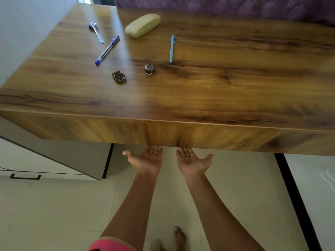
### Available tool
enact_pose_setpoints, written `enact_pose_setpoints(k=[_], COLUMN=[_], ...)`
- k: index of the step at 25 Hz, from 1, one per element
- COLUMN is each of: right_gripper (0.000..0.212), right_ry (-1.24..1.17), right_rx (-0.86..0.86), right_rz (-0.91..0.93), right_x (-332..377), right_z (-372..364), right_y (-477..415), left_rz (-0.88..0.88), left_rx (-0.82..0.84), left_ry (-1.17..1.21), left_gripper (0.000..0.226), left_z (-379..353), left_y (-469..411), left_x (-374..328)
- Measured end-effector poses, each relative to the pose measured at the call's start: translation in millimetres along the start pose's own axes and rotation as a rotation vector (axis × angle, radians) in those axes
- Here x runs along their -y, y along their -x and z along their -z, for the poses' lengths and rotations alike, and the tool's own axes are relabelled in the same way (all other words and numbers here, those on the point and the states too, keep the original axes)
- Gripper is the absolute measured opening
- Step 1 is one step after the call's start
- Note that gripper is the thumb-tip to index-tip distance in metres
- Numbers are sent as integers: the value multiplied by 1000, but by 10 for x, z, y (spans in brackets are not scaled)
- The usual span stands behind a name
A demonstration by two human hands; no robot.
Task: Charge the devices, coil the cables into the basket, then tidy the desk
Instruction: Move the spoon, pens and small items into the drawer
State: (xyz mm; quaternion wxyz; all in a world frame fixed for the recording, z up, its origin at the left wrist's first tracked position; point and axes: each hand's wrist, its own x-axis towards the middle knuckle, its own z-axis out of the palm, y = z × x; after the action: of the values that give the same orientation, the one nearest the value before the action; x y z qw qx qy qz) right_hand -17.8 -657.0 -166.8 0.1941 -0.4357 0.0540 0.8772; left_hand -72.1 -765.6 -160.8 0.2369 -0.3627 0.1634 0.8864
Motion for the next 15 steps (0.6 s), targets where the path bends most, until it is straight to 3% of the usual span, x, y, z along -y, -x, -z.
enact_pose_setpoints(k=[9, 15], right_gripper=[89, 86], right_ry=[24, 79], right_rx=[-5, -102], right_rz=[5, 56], right_x=[9, -122], right_z=[59, 549], right_y=[-34, 261], left_rz=[-9, -29], left_rx=[9, -91], left_ry=[-13, -92], left_gripper=[94, 94], left_z=[77, 694], left_y=[-4, 364], left_x=[-10, 66])
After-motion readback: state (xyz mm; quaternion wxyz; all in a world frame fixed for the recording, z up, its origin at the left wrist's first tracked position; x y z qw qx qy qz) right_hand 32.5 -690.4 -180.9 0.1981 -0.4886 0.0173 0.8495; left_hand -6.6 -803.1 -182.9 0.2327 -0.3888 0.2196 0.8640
